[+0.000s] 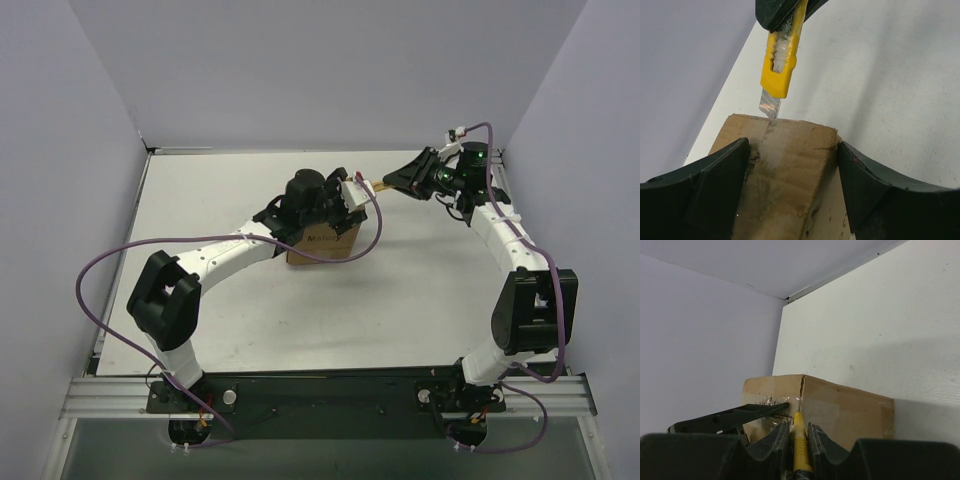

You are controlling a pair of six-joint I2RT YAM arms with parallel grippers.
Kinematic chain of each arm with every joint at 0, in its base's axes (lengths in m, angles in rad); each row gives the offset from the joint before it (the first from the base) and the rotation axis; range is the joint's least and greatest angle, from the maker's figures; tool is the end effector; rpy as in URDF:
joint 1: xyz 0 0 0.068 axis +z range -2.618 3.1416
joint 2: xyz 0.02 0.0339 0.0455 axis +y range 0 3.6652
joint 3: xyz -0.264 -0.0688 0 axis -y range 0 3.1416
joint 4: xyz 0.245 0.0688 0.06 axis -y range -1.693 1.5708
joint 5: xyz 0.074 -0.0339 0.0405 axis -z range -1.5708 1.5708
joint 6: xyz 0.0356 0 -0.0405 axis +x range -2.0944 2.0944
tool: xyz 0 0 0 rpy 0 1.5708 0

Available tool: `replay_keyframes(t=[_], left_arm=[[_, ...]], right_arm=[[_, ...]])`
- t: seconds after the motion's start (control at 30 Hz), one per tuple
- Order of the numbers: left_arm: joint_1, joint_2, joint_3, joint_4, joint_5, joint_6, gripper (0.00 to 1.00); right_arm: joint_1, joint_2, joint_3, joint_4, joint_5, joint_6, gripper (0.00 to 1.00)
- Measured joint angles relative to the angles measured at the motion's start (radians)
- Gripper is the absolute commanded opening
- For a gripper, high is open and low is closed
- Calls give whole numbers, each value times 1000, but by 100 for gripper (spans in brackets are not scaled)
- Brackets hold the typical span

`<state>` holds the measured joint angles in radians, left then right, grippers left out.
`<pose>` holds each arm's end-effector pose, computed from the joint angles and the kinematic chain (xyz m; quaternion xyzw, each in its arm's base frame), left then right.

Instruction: Unpack the express box

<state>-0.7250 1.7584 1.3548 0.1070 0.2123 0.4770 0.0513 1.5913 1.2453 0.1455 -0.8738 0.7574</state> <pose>0.3110 -0.2856 0.3000 0.5040 0.6236 -0.1577 0.5764 0.3693 0.0463 0.3315 -0.0087 0.7509 0.5268 0.3982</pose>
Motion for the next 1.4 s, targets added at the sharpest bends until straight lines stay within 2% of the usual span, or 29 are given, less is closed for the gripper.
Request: replay_keyframes(t=[0.53,1.4], left_arm=[[0,-19,-42,40,-21,-24,77],[23,-28,-56,53,-25,-51,76]], right_arm=[[-19,29,-42,72,-62,109,0],[-20,32,-41,27,-137,79,0]])
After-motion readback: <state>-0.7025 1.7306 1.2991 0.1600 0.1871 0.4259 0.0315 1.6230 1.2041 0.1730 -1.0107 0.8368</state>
